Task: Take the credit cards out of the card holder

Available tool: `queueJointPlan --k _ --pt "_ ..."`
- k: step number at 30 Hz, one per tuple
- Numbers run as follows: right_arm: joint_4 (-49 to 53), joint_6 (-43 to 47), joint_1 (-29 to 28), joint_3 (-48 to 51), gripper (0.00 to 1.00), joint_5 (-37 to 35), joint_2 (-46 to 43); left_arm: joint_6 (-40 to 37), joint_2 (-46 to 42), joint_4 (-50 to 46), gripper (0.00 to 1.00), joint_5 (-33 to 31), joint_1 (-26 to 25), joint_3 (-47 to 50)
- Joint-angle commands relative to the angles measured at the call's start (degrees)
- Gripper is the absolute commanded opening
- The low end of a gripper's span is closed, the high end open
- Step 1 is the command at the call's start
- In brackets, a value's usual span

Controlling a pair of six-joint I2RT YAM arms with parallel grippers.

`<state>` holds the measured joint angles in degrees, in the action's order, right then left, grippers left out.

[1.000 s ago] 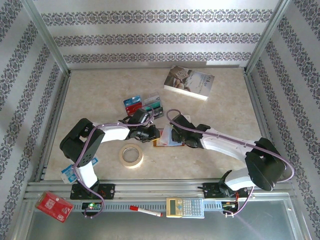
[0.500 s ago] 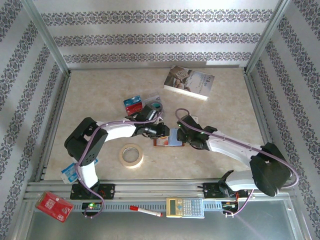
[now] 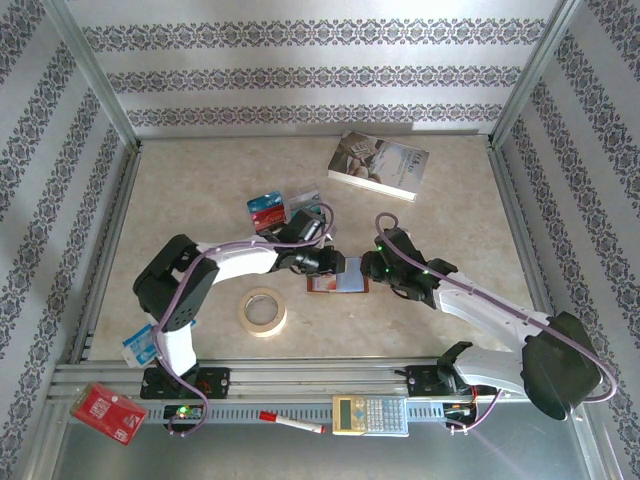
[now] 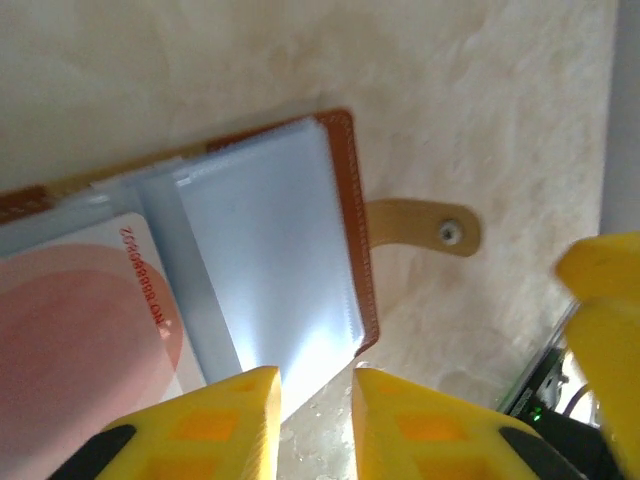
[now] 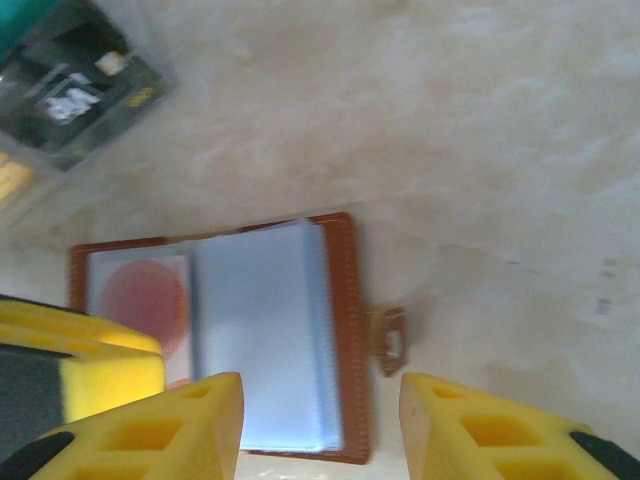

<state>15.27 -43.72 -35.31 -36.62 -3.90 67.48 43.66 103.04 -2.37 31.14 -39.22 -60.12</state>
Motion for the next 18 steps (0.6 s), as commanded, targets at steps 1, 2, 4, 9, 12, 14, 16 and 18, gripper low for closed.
queueJointPlan --k 1,2,4,9,12,14,16,18 --pt "-9.22 2.06 1.18 0.35 0.46 12.6 3.81 -0.49 -4.68 -0.75 0.3 -4.83 2.27 3.73" --pt "-10.65 2.06 1.44 -0.03 0.45 15.35 5.63 -0.23 -5.3 -1.05 0.31 -5.95 2.75 4.64" --pt "-12.9 1.9 1.53 -1.35 0.43 19.68 9.81 0.58 -6.14 -2.2 0.32 -8.16 3.66 6.46" --pt "-15.68 0.58 1.58 -3.89 0.32 22.57 17.23 2.74 -5.95 -1.2 0.31 -7.71 4.65 8.81" --pt "-17.05 -0.77 1.84 -3.9 0.25 21.2 19.52 3.53 -4.74 0.17 0.28 -6.33 4.68 8.62" --pt "-18.71 -1.31 2.27 -3.66 0.21 21.91 20.7 2.62 -3.8 -0.74 0.27 -5.66 4.68 7.28" --pt "-19.94 -1.86 2.4 -3.63 0.2 22.63 21.66 1.87 -3.27 -1.83 0.26 -5.64 4.68 6.3" --pt "-20.19 -1.83 2.44 -4.06 0.19 23.38 22.7 1.25 -2.79 -2.83 0.25 -6.31 4.68 5.61"
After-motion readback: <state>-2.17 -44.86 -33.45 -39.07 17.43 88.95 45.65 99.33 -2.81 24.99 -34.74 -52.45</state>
